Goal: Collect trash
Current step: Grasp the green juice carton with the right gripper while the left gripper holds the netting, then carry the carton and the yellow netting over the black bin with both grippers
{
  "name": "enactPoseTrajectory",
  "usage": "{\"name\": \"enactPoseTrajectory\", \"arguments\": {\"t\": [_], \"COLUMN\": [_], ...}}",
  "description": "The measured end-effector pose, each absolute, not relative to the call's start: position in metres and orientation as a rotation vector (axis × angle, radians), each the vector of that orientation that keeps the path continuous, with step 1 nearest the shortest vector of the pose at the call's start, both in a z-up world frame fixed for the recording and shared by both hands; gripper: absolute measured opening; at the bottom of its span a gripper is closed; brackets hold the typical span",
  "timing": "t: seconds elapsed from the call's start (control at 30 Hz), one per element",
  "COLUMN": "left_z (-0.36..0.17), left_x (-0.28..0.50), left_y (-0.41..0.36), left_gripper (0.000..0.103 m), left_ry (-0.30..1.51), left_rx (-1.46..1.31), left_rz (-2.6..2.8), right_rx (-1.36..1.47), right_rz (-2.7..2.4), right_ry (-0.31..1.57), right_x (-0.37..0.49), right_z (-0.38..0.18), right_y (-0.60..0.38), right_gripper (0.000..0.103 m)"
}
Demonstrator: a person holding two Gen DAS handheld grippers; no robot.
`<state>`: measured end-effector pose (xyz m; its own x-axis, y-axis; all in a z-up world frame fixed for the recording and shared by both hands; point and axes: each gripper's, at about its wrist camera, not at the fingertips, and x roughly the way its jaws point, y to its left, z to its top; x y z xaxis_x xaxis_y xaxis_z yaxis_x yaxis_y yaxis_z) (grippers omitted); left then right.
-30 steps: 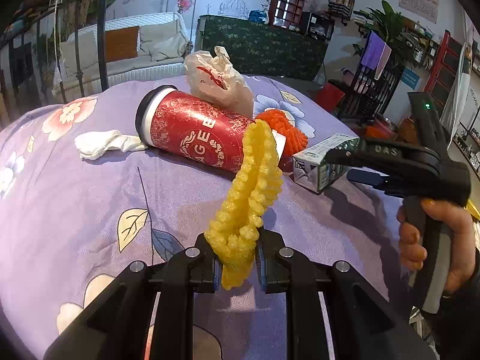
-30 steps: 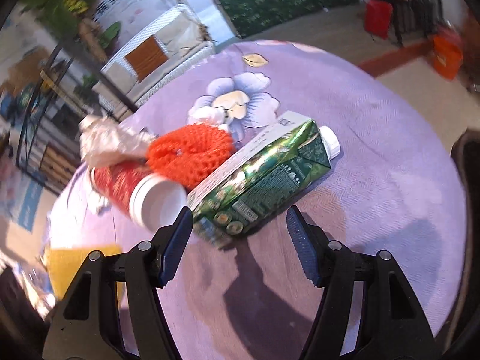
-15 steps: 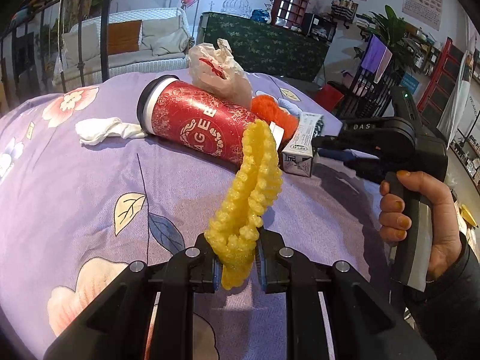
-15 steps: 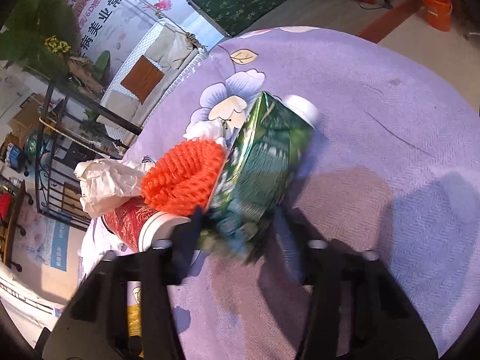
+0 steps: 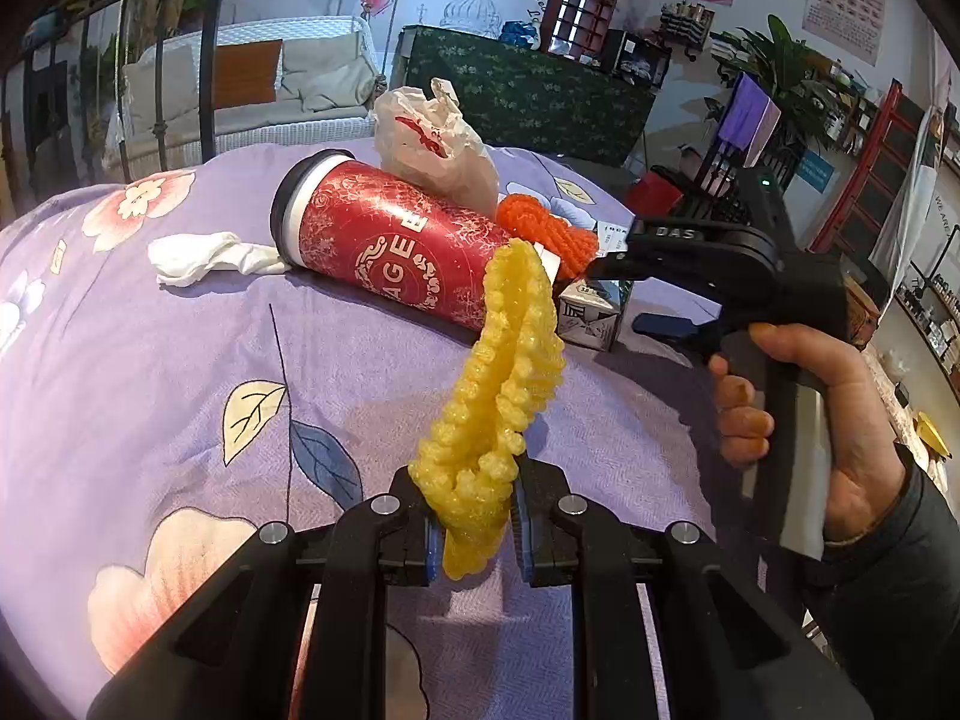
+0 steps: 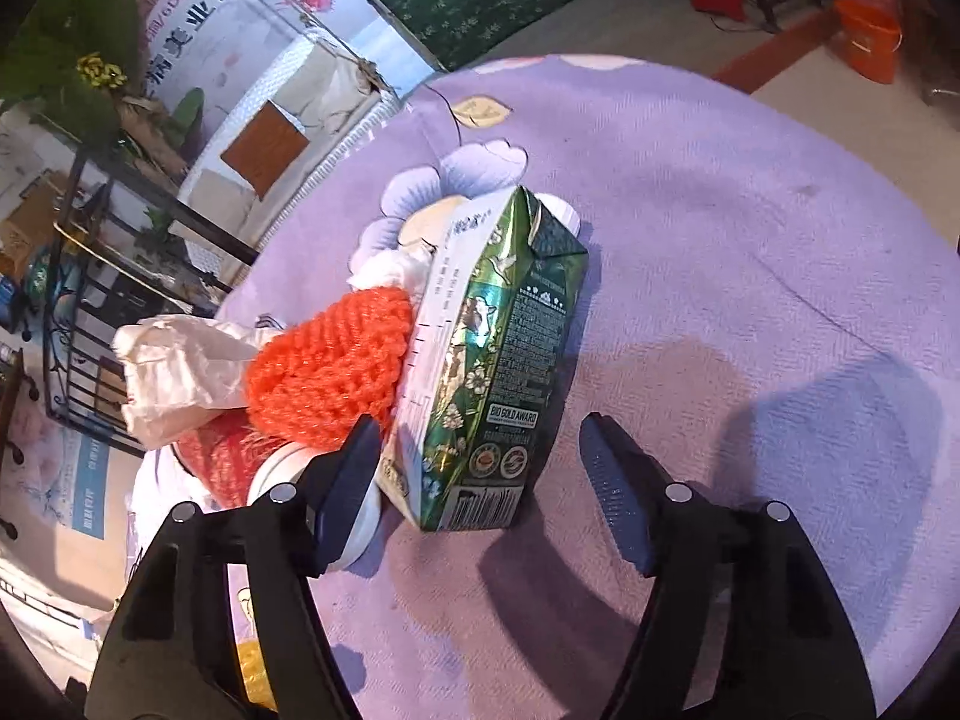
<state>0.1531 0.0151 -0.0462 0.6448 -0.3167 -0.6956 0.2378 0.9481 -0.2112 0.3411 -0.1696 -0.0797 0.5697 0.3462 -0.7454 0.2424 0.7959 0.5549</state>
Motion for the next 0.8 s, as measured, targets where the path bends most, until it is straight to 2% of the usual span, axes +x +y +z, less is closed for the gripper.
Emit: {"name": "enactPoseTrajectory", "arguments": {"t": [0.23, 0.27, 0.4, 0.8], "left_z": [-0.049, -0.049, -0.047, -0.037], "left_x": [0.152, 0.152, 0.151, 0.139], "left_y": [0.015, 0.015, 0.016, -0.003], "left_gripper": [0.017, 0.017, 0.017, 0.017], "left_ry": [0.821, 0.822, 0.819, 0.799], "left_rx": [-0.114, -0.113, -0.116, -0.112], "left_rz": [-0.319, -0.32, -0.321, -0.384], "right_rx": [0.699, 0.699, 0.64, 0.547], "right_rz": [0.065, 0.063, 0.085, 0.172], "right_ry": [1.001, 1.002, 1.0, 0.969], "right_x": [0.377, 0.381, 0.387, 0.314], "right_z": [-0.095, -0.097, -0.093, -0.059], "right_y": [-0.165, -0.165, -0.158, -0.17], "right_gripper": [0.064, 0.059, 0.056, 0.054]}}
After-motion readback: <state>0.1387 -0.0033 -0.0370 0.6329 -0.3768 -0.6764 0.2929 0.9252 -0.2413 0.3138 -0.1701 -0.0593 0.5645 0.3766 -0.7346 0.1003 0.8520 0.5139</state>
